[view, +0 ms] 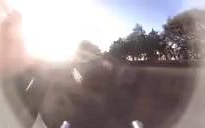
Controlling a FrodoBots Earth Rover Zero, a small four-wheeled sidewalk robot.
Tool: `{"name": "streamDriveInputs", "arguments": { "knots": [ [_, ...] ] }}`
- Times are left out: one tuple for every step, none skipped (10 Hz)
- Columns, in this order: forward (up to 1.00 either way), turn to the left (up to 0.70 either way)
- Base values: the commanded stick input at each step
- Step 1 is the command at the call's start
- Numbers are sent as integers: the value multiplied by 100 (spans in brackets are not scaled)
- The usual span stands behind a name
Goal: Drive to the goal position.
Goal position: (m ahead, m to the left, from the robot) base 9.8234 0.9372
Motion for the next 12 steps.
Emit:
{"name": "streamDriveInputs", "arguments": {
  "knots": [
    [50, 0],
    [50, 0],
    [50, 0],
    [50, 0],
    [50, 0],
    [50, 0],
    [50, 0],
    [50, 0],
    [50, 0],
    [50, 0],
    [50, 0],
    [50, 0]
  ]
}}
